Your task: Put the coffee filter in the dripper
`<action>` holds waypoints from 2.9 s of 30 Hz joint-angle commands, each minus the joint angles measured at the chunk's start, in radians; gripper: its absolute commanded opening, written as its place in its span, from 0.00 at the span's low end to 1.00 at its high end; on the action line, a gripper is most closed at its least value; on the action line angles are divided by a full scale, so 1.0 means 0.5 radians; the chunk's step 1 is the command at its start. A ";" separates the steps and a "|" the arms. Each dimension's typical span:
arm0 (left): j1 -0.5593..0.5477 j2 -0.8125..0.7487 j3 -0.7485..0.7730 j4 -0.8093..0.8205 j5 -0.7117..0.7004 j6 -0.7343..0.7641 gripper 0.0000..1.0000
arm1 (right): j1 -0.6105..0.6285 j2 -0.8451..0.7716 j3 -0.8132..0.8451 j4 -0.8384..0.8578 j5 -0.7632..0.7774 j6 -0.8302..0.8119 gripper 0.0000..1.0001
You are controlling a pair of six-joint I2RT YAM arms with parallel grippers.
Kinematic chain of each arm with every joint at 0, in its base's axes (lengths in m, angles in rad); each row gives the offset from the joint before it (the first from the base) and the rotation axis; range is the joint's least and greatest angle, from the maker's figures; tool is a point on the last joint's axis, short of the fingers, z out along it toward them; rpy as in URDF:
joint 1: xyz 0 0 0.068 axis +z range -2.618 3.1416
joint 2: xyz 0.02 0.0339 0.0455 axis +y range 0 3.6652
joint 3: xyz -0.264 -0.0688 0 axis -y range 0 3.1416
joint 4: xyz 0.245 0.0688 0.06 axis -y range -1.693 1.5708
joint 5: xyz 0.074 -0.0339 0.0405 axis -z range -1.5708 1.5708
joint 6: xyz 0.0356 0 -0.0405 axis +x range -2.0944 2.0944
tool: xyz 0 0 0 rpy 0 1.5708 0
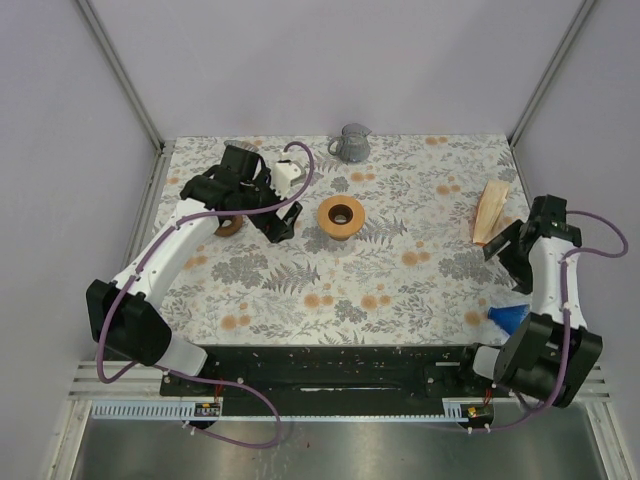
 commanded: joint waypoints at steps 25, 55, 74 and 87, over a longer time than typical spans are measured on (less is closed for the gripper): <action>0.058 -0.092 0.101 -0.025 0.116 -0.024 0.94 | -0.505 -0.105 -0.376 0.445 -0.587 0.257 0.62; 0.089 -0.088 0.083 -0.052 0.134 -0.018 0.94 | -0.499 0.129 -0.358 0.863 -0.410 0.187 0.00; 0.095 -0.073 0.117 -0.086 0.140 -0.008 0.94 | -0.480 -0.345 -0.245 0.798 -0.281 0.190 0.81; 0.196 -0.064 0.003 -0.061 0.189 0.025 0.94 | -0.480 0.542 0.525 0.667 -0.391 -0.316 0.99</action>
